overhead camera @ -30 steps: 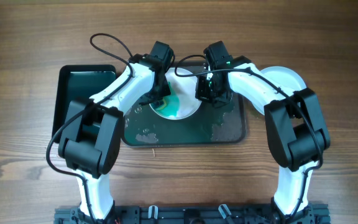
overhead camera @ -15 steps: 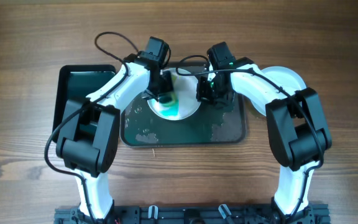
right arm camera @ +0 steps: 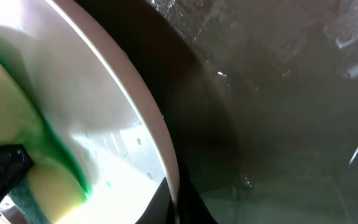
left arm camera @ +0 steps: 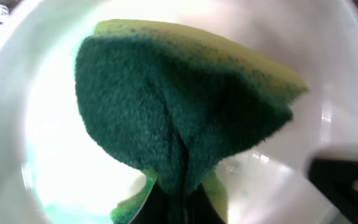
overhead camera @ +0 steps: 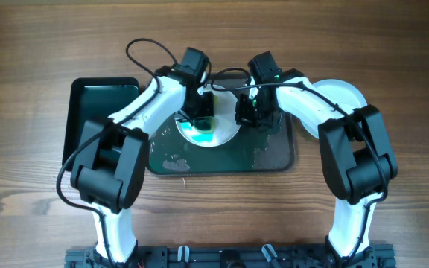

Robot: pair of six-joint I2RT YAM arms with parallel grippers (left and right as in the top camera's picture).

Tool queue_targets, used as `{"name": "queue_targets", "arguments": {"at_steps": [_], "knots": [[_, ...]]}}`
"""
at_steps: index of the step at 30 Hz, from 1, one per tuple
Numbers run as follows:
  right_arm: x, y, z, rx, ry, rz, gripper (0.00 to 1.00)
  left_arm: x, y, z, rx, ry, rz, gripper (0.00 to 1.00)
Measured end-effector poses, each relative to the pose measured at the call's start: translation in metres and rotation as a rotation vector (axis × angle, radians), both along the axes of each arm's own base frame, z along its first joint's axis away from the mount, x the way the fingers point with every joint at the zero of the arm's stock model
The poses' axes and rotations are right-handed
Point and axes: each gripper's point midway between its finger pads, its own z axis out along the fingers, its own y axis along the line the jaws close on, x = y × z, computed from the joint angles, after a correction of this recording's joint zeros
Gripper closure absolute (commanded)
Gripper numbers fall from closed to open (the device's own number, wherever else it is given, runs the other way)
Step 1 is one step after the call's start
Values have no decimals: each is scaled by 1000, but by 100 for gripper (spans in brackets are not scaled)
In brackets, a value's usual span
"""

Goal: Clean dirty plates on tray and stack at the side
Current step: 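Scrub the last plate with the sponge while the right gripper holds rim, then lift the last plate with the right gripper and stack it right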

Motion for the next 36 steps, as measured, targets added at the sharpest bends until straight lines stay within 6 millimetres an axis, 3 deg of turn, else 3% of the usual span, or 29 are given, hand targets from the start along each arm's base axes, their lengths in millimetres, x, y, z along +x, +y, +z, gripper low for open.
{"name": "queue_targets", "arguments": {"at_steps": [7,10,13,16,17,21,23,29,32,36], "knots": [[-2,1,0,8,8,3,96,3,36,-1,264,-68,132,96],[-2,2,0,9,9,6,96,-9,34,-3,236,-5,132,96],[-4,1,0,8,11,13,96,-26,17,-3,98,105,52,96],[-4,1,0,8,10,17,96,-45,-22,6,-152,185,-109,96],[-4,1,0,8,10,17,96,-50,-44,13,-265,190,-182,96],[-4,1,0,8,10,17,96,-43,-60,18,-325,135,-236,96],[-4,1,0,8,10,17,96,-31,-49,11,-243,87,-203,96],[-5,4,1,16,11,21,95,-4,18,-3,173,-30,2,96],[-5,4,1,16,11,22,96,-1,56,1,376,-66,81,96],[-6,5,0,21,12,24,96,-9,72,18,467,-29,118,96]]}}
